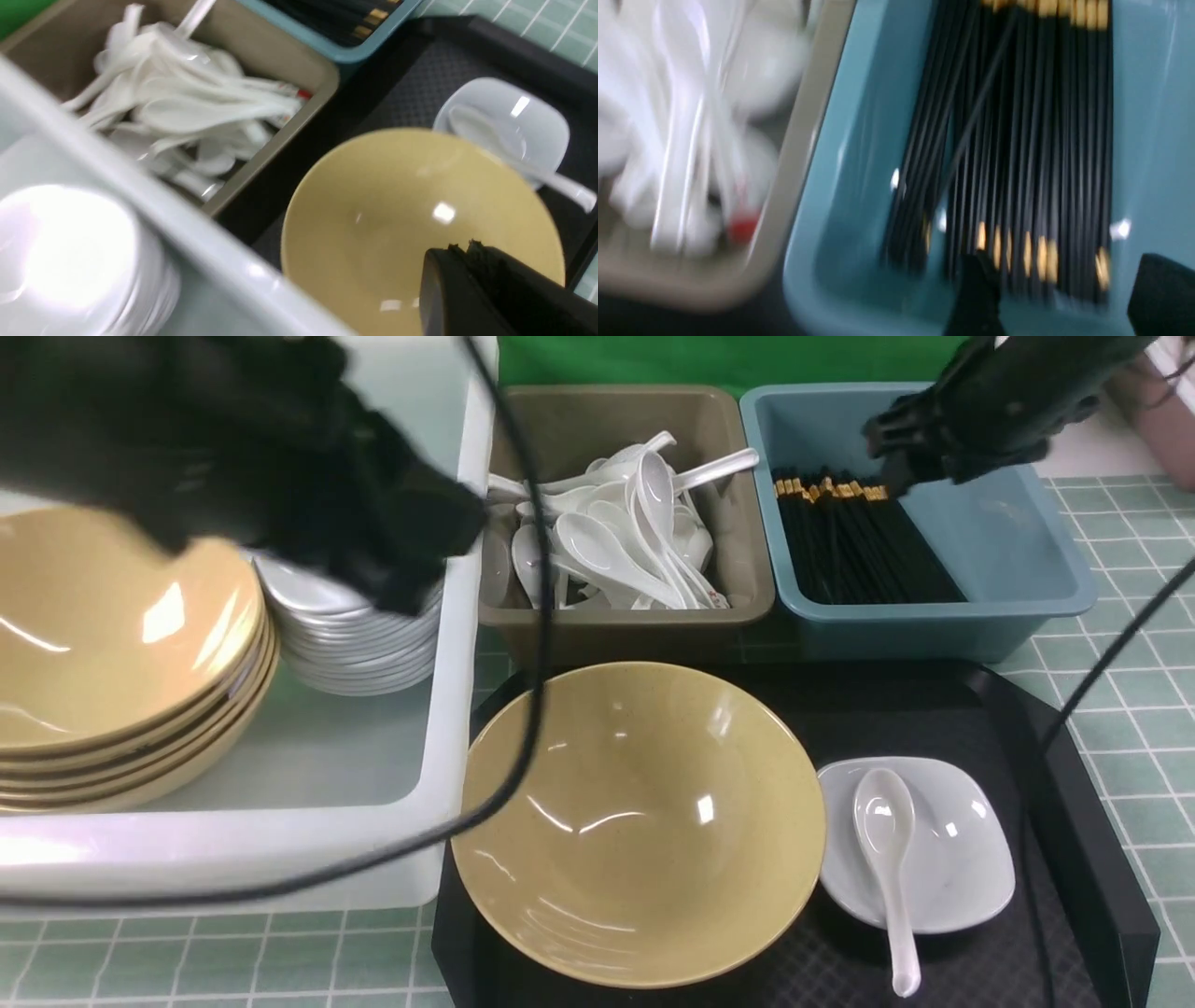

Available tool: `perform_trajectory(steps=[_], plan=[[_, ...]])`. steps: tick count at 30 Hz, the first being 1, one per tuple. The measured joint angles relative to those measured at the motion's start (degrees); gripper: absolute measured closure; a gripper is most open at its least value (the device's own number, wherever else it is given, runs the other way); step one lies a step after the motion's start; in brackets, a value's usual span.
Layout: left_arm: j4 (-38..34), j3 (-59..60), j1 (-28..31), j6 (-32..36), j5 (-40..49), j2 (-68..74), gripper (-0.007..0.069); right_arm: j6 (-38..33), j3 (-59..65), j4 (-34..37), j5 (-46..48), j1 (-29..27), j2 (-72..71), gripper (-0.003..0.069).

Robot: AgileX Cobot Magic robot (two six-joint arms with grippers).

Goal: On blue table put chopsticks spoon bowls plates into blue grey white boxes.
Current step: 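Reach down and grasp the white spoon resting in the bowl with the right gripper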

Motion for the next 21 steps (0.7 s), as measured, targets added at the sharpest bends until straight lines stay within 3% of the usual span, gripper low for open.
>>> perform_trajectory(steps=[4, 10, 16, 21], plan=[[2.53, 4.82, 0.0, -2.0, 0.75, -6.45, 0.0623, -3.74, 2.51, 0.37, 8.38, 0.59, -5.03, 0.0188], [2.68, 15.1, 0.0, -1.49, -4.13, -14.88, 0.0623, -3.62, 18.17, 1.17, 9.12, 5.91, -17.18, 0.0188], [1.56, 21.87, 0.0, 0.98, -8.51, -17.18, 0.0623, 3.07, 38.76, 1.55, 1.94, 14.64, -27.05, 0.0188], [-0.29, 23.59, 0.0, 1.77, -9.8, -16.95, 0.0623, 10.23, 49.9, 1.55, -7.73, 18.31, -28.2, 0.0188]])
